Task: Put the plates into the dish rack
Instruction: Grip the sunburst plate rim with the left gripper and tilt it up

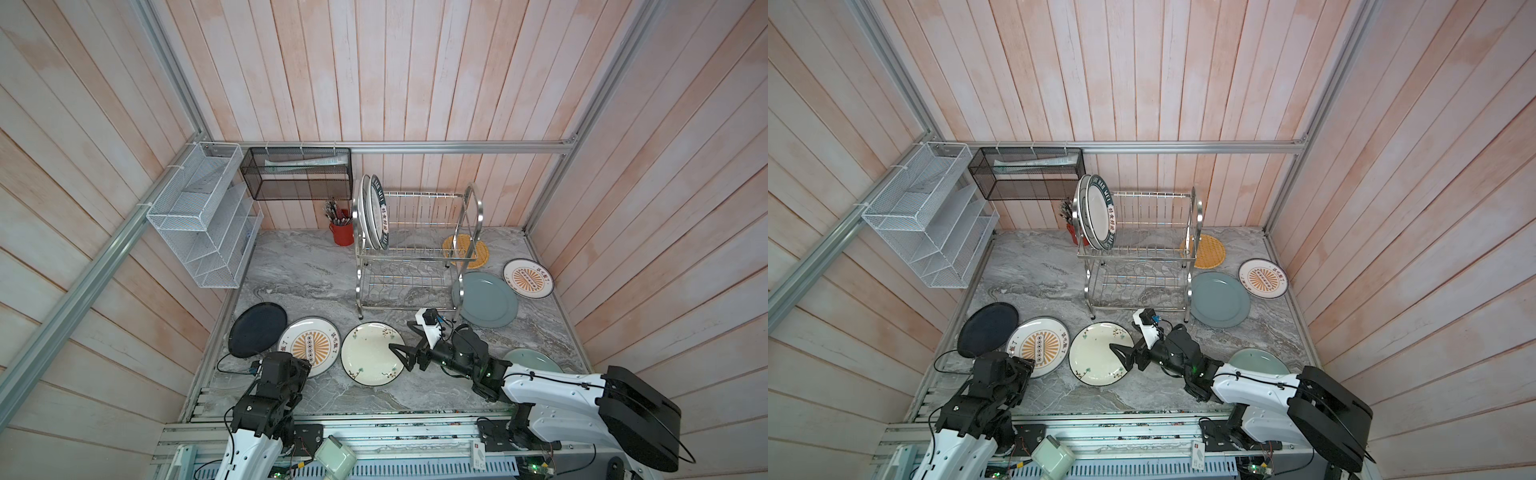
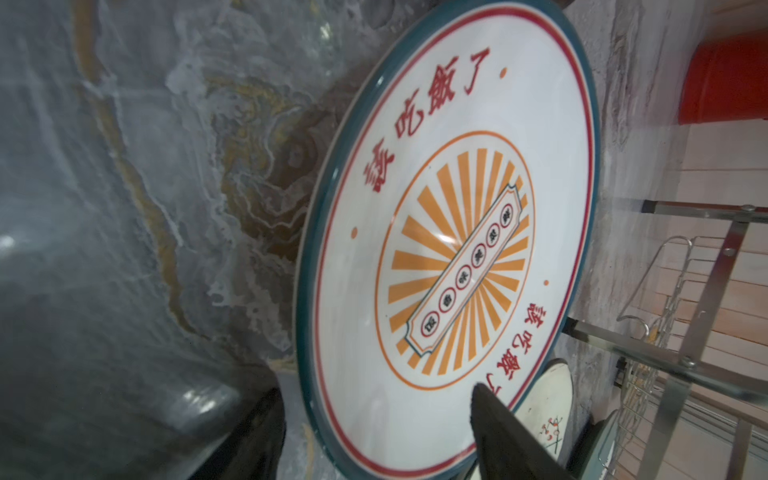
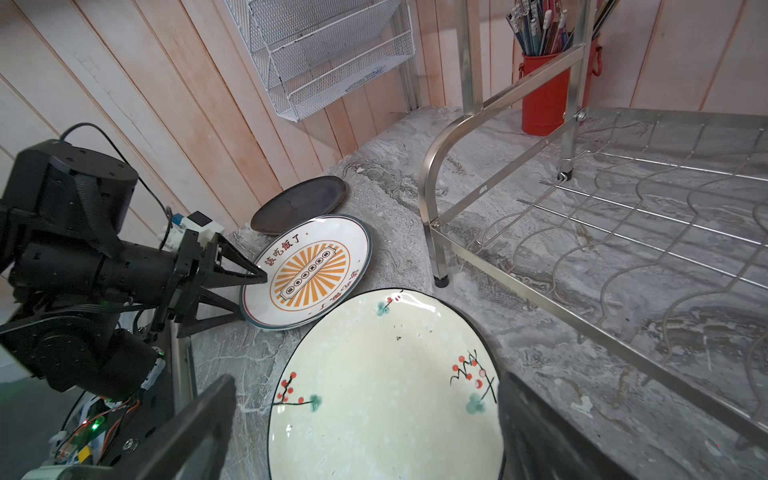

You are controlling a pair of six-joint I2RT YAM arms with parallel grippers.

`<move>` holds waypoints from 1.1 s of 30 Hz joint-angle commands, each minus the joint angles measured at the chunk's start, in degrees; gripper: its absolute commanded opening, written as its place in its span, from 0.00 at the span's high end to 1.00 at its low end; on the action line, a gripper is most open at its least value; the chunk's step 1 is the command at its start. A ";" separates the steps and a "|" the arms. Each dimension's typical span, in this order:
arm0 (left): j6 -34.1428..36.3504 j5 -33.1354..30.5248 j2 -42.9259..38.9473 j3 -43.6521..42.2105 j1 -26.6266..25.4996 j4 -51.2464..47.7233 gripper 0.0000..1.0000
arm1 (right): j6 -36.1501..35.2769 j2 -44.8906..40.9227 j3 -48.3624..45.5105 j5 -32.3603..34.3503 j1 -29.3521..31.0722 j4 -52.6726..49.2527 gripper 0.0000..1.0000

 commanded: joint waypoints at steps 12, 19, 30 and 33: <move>-5.16 1.20 0.99 -8.35 0.23 12.47 0.57 | -0.20 -0.19 -0.81 1.36 0.58 2.21 0.02; -6.01 0.57 1.43 -8.98 0.18 15.46 0.76 | -0.64 0.53 -0.69 1.94 0.85 2.39 0.02; -8.75 1.16 3.25 -11.79 0.22 21.46 0.65 | -0.56 1.50 -0.71 2.43 1.27 2.83 0.02; -8.84 0.27 4.41 -11.38 0.22 21.62 0.65 | -0.58 1.60 -0.83 3.13 1.29 2.96 0.02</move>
